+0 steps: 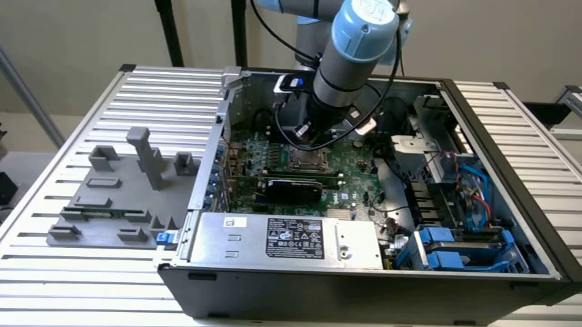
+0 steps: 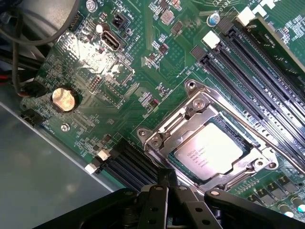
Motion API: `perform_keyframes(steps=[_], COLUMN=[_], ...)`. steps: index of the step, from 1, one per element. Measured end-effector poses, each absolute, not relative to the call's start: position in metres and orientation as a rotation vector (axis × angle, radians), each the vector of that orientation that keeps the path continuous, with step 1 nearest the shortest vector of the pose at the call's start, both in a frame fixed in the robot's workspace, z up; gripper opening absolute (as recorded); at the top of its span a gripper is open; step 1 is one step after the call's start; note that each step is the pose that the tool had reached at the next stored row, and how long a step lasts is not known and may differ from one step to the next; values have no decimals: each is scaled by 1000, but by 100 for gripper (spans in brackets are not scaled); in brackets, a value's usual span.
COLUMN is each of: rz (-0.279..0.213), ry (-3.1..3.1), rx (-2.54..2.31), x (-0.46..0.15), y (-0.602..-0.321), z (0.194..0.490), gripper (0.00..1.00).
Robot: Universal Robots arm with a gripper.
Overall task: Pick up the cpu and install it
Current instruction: 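Install the first cpu locking lever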
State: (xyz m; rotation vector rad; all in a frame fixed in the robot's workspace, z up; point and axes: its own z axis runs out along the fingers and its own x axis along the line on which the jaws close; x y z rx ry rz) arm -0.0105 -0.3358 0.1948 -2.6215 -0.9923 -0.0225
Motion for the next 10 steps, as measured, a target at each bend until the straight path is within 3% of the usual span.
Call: perform_keyframes(steps=[10], rz=[-23], ry=[-992], rx=[-2621], x=[-17], y=[-336], z=[203], gripper=[11])
